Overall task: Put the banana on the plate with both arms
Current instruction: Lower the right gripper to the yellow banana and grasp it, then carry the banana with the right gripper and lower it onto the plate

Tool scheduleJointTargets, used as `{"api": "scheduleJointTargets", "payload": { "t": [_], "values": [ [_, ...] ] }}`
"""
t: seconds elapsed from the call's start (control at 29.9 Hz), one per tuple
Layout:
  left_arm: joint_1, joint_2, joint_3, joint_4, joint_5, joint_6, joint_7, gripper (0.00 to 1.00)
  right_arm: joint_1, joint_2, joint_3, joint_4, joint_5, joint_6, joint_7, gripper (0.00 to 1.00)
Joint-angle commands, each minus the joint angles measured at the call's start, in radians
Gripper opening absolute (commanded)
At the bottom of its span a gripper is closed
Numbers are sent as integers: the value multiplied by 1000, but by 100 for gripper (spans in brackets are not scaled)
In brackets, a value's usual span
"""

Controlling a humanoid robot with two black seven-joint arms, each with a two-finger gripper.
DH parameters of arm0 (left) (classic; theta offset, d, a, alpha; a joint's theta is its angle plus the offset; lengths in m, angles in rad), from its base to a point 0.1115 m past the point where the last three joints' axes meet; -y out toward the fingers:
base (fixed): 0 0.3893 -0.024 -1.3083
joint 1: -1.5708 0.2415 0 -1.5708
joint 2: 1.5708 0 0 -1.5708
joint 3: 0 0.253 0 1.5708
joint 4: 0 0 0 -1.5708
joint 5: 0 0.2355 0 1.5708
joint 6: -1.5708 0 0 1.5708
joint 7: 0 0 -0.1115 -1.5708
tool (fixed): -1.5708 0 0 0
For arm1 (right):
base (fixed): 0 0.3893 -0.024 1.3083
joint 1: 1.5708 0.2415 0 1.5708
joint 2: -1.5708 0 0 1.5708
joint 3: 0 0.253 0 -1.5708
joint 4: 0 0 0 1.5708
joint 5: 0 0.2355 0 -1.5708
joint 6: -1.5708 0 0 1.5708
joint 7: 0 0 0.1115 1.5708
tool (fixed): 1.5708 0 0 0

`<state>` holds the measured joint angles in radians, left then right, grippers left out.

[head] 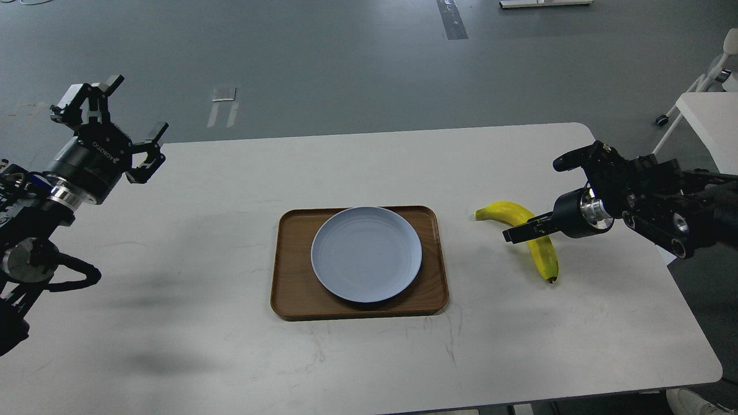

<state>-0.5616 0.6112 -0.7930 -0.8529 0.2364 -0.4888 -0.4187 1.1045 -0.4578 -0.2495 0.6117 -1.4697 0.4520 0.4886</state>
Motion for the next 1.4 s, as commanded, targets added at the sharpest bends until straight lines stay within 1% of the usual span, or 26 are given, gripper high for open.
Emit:
{"api": "scheduleJointTargets", "payload": {
  "t": [0.0,0.07,0.1,0.17,0.2,0.4,0.5,0.6,0.77,0.84,0.9,0.94,1.04,1.1,1.2,1.37],
  "values": [
    [0,1,0,0,0,0,0,98,3,-2,-36,0,0,2,0,19],
    [0,1,0,0,0,0,0,98,3,-5,-48,0,0,2,0,18],
    [0,1,0,-1,1,0,0,98,3,-7,-50,2,0,2,0,15],
    [0,2,0,0,1,0,0,98,3,-9,-50,3,0,2,0,4],
    [0,2,-2,0,0,0,0,98,5,-12,-48,5,2,2,0,0],
    [-1,5,-2,0,0,0,0,98,37,-41,-37,39,3,2,0,0],
    [-1,7,-2,0,0,0,0,98,109,-82,-33,91,6,2,0,0],
    [-4,7,-2,0,0,0,0,98,199,-117,-31,173,8,2,0,0],
    [-9,7,-2,-1,0,0,1,98,285,-107,-31,270,12,13,0,0],
    [-11,7,-2,0,0,0,1,98,310,-52,-31,290,18,37,0,0],
    [-11,9,-3,-2,0,0,1,98,316,-6,-31,287,19,37,0,0],
    [-11,9,-3,-2,0,0,1,98,316,-5,-31,287,19,37,0,0],
    [-11,9,-3,-2,0,0,1,98,316,83,-31,270,20,37,0,0],
    [-11,9,-3,-2,0,0,3,98,311,158,-33,225,22,37,0,0],
    [-11,9,-3,0,0,0,2,98,304,233,-40,188,22,37,0,0],
    [-11,7,-3,0,0,0,1,98,284,324,-59,137,22,37,0,0]
  ]
}}
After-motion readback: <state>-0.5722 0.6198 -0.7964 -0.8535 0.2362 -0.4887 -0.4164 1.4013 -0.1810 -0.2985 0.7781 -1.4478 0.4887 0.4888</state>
